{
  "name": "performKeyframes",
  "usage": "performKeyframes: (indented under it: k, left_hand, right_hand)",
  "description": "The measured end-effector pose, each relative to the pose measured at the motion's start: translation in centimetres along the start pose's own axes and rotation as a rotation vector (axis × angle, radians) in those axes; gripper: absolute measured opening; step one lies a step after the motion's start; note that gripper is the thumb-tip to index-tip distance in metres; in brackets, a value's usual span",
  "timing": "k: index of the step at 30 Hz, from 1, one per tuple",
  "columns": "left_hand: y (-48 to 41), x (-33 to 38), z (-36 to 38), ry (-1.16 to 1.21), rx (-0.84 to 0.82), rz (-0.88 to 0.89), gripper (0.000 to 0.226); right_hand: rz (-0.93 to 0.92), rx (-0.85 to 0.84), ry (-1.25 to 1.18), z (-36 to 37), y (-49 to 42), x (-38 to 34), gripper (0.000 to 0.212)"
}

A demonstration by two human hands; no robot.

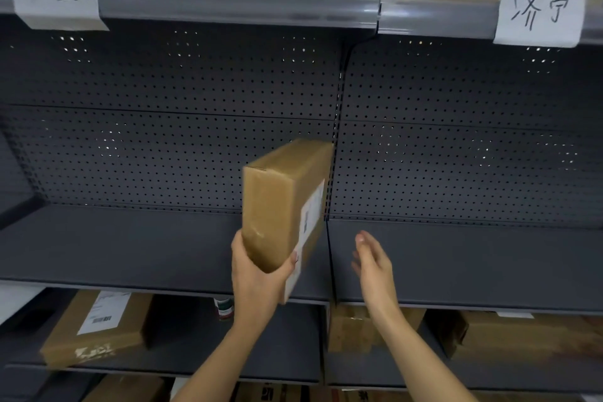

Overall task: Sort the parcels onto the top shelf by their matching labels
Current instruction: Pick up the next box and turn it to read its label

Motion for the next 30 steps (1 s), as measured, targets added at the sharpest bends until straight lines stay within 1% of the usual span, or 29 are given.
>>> performKeyframes:
  k: [3,5,6,8,10,11,13,16,20,22,23,24,26,27,28,30]
  left_hand:
    - [0.1,-0.9,0.8,0.408,-0.018,-0.146,0.084]
    - [0.3,-1.6,1.7,0.618,-0.035,-0.223,0.069]
    - [0.4,-1.7,2.2,0.712,-0.048,-0.248,0.062]
    - [0.9,-1.8,3.0,0.842,-0.080,-0.272,0.055]
    - [1.2,-1.7,3.5,0.904,-0.114,-0.270,0.057]
    - [1.4,-1.5,3.7,0.922,-0.127,-0.265,0.058]
    - [1.7,-1.5,3.9,0.939,-0.149,-0.255,0.057]
    - [1.8,-1.6,4.2,0.944,-0.197,-0.231,0.058]
    - [1.8,-1.8,4.2,0.936,-0.294,-0.215,0.073]
    - [2.0,-2.0,3.5,0.893,-0.323,-0.195,0.087]
    - [2.0,-2.3,2.6,0.866,-0.292,-0.176,0.095]
    - [1.8,-2.7,1.2,0.836,-0.227,-0.159,0.101]
    - [1.4,-3.0,-1.9,0.729,-0.086,-0.127,0.107]
    - [1.2,-2.9,-3.3,0.636,-0.061,-0.106,0.107]
    - [1.1,-2.7,-4.5,0.530,-0.068,-0.089,0.102]
    - [0.9,-2.3,-6.1,0.388,-0.133,-0.029,0.075]
  right_hand:
    - [0.119,-0.035,-0.040,0.5,0.0,1.9,0.054]
    - [0.188,-0.072,-0.086,1.3,0.3,2.9,0.057]
    - [0.217,-0.097,-0.131,1.8,0.4,3.3,0.055]
    - [0.260,-0.141,-0.252,2.6,0.6,3.9,0.047]
    - [0.279,-0.174,-0.358,3.4,0.9,3.9,0.038]
    - [0.274,-0.190,-0.406,3.5,0.9,4.0,0.038]
    - [0.247,-0.208,-0.439,3.7,0.9,3.5,0.039]
    - [0.193,-0.204,-0.403,3.7,0.8,2.7,0.039]
    - [0.148,-0.159,-0.265,3.1,0.5,2.2,0.039]
    - [0.120,-0.134,-0.176,2.5,0.2,1.9,0.042]
    - [0.107,-0.127,-0.134,2.0,0.1,1.7,0.045]
    - [0.098,-0.120,-0.097,1.6,-0.1,1.5,0.051]
    - [0.094,-0.122,-0.031,0.6,-0.4,1.2,0.071]
    - [0.093,-0.138,-0.004,0.3,-0.5,1.0,0.078]
    - [0.091,-0.159,0.026,0.2,-0.7,0.8,0.082]
    - [0.096,-0.204,0.070,0.3,-0.8,0.6,0.082]
Point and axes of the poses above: each hand's wrist, its own y-axis away from the middle knuckle, its own z-axis out of the palm, x = y × z, the point moved 6 cm from there along -y, towards the middle knuckle, and after that the axes turned 15 degrees about -x, right-handed, at the moved point
